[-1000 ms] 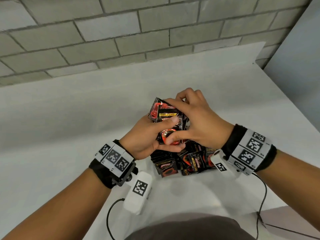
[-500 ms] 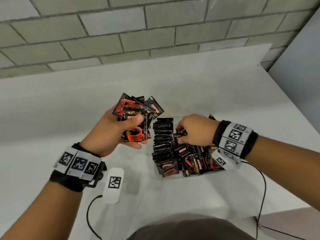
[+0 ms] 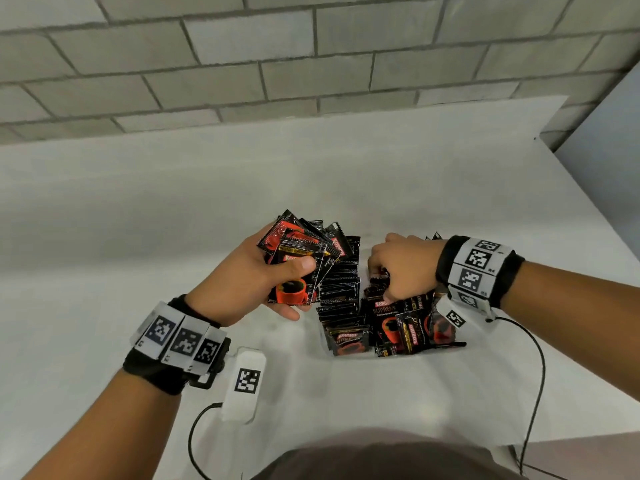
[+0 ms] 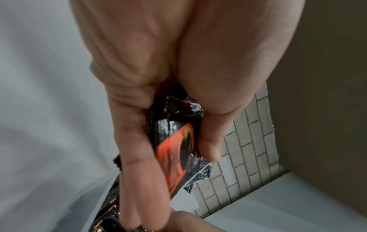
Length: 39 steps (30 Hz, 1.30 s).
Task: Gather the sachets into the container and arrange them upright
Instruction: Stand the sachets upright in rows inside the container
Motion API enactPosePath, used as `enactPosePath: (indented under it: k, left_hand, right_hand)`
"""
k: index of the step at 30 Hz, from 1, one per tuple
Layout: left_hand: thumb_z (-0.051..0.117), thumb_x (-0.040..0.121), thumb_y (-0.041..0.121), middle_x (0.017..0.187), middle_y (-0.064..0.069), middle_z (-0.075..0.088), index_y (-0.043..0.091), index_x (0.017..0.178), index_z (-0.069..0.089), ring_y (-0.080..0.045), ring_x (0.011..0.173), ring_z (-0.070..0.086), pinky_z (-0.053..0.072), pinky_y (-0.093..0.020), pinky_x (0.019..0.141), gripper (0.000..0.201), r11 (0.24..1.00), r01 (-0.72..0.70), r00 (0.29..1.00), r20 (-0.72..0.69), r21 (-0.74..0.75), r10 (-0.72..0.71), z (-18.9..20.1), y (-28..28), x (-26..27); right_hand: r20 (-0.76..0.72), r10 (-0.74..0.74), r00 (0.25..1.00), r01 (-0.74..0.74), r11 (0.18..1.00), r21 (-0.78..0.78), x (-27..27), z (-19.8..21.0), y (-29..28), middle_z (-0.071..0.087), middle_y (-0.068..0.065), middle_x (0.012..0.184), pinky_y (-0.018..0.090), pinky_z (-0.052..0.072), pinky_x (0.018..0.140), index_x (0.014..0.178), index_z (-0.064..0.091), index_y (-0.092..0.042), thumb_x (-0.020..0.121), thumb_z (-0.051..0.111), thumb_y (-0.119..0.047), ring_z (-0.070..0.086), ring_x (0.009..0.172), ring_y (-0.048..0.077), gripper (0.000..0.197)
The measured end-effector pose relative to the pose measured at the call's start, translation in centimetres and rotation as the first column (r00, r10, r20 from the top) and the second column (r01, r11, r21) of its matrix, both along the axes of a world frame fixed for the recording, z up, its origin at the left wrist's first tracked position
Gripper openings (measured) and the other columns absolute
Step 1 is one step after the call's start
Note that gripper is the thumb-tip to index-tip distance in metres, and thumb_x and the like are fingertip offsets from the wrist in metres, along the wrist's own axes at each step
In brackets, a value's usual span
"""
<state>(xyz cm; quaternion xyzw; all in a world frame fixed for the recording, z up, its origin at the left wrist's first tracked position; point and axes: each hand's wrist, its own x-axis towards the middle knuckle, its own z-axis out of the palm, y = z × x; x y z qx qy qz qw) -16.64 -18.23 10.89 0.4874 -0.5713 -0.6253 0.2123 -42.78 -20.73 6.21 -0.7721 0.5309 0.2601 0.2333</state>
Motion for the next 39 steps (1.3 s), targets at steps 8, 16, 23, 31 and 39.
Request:
enactPosePath:
  k: [8, 16, 23, 31, 39]
  left_hand:
    - [0.069, 0.094, 0.026, 0.094, -0.019, 0.076, 0.015, 0.125, 0.057, -0.043, 0.081, 0.075, 0.062, -0.043, 0.061, 0.036, 0.999, 0.049, 0.999, 0.004, -0.012, -0.049, 0.5, 0.1, -0.1]
    - [0.068, 0.092, 0.027, 0.093, -0.018, 0.076, 0.014, 0.124, 0.059, -0.044, 0.082, 0.075, 0.062, -0.046, 0.063, 0.036, 1.000, 0.000, 1.000, -0.023, -0.021, -0.001, 0.6, 0.1, 0.3]
    - [0.067, 0.091, 0.029, 0.094, -0.017, 0.077, 0.015, 0.125, 0.059, -0.044, 0.081, 0.076, 0.062, -0.044, 0.061, 0.038, 1.000, -0.003, 0.999, -0.043, -0.010, 0.003, 0.7, 0.0, -0.1]
    - [0.064, 0.094, 0.029, 0.099, -0.026, 0.075, 0.011, 0.129, 0.059, -0.047, 0.081, 0.075, 0.059, -0.034, 0.053, 0.039, 0.995, 0.025, 0.987, -0.159, 0.095, -0.010, 0.9, 0.6, -1.8]
    - [0.077, 0.086, 0.029, 0.103, -0.015, 0.076, 0.016, 0.127, 0.061, -0.039, 0.078, 0.076, 0.059, -0.032, 0.050, 0.047, 0.983, 0.126, 0.950, -0.301, 0.135, -0.080, 0.8, 1.1, -3.8]
  right_hand:
    - [0.096, 0.007, 0.995, -0.006, 1.000, -0.005, -0.7, 1.2, 0.9, 0.054, -0.007, 0.109, 0.032, 0.029, 0.089, 0.120, 0.065, -0.031, 0.084, 0.074, -0.050, 0.034, 0.096, 0.011, 0.043]
    - [0.180, -0.015, 0.983, 0.018, 1.000, -0.011, -1.2, 2.1, 1.5, 0.065, -0.013, 0.119, 0.027, 0.036, 0.089, 0.130, 0.061, -0.037, 0.088, 0.071, -0.030, 0.046, 0.069, -0.006, 0.044]
    - [-0.018, 0.105, 0.994, -0.106, 0.987, -0.119, -1.5, 1.6, 2.3, 0.068, -0.003, 0.107, 0.029, 0.047, 0.079, 0.123, 0.065, -0.025, 0.087, 0.065, -0.043, 0.061, 0.087, 0.016, 0.040]
    - [0.668, -0.139, 0.731, 0.412, 0.870, -0.270, -1.3, 7.1, 2.4, 0.071, -0.010, 0.087, 0.034, 0.055, 0.081, 0.098, 0.072, -0.027, 0.094, 0.065, -0.026, 0.065, 0.080, 0.010, 0.008]
    - [0.849, -0.177, 0.498, 0.528, 0.838, -0.135, 1.2, 9.5, 4.6, 0.069, -0.003, 0.085, 0.028, 0.055, 0.069, 0.098, 0.072, -0.028, 0.070, 0.087, -0.043, 0.064, 0.072, 0.018, 0.035]
